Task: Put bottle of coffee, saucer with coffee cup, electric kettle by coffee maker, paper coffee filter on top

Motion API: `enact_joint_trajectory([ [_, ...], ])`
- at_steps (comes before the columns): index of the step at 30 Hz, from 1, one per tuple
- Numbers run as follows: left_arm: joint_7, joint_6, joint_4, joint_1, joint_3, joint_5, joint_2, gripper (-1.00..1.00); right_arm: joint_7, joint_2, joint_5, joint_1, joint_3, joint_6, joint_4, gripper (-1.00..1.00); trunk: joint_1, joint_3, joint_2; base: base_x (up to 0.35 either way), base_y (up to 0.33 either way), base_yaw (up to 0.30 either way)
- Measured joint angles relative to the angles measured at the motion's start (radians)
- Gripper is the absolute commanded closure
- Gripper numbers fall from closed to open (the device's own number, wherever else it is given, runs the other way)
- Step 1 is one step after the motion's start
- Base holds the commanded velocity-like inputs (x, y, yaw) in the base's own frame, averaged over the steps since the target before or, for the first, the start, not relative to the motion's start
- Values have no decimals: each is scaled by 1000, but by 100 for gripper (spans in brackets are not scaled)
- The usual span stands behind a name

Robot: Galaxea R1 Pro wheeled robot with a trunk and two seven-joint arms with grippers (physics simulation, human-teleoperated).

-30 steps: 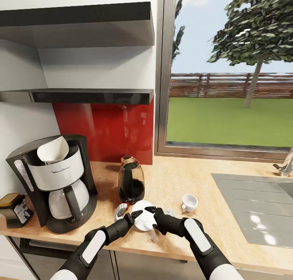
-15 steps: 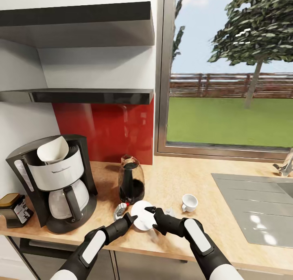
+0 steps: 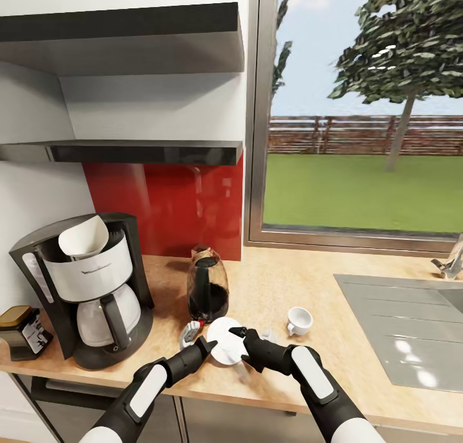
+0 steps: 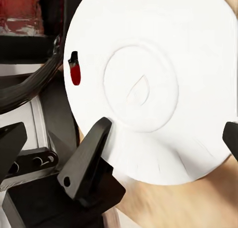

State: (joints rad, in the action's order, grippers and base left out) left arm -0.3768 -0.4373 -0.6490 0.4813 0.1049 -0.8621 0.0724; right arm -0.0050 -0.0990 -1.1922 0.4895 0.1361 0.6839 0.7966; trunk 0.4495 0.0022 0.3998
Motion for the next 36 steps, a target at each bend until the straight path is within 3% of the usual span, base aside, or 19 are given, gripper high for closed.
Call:
enact_joint_trajectory([
  [1,-1,0,0,0,0,0,0,100,0,1,0,0,-1,0,-1,-100,0,0,0,0,0,0],
  [2,-2,0,0,0,-1,0,-1,100,-3,7,28,0,-1,1,20,-100,0,0,0,0,0,0],
  [10,-3,0,-1,0,-1,-4,-7,100,-6,36,30,0,-12,1,143,-100,0,0,0,0,0,0],
  [13,-3,0,-2,0,-2,-4,-8,100,-7,51,31,0,-70,0,205,-100,0,0,0,0,0,0],
  [16,-3,0,-2,0,-3,-3,-8,100,-8,58,32,0,-156,-2,299,-100,0,0,0,0,0,0],
  [18,-6,1,-2,0,-4,-1,-9,100,-6,64,32,0,-170,-2,351,-100,0,0,0,0,0,0],
  [24,-15,1,-10,-1,-2,0,-10,100,0,113,34,0,-172,1,494,-100,0,0,0,0,0,0],
  [36,-17,1,-14,-1,0,-7,-8,100,1,116,38,0,-166,1,537,-100,0,0,0,-1,0,0],
])
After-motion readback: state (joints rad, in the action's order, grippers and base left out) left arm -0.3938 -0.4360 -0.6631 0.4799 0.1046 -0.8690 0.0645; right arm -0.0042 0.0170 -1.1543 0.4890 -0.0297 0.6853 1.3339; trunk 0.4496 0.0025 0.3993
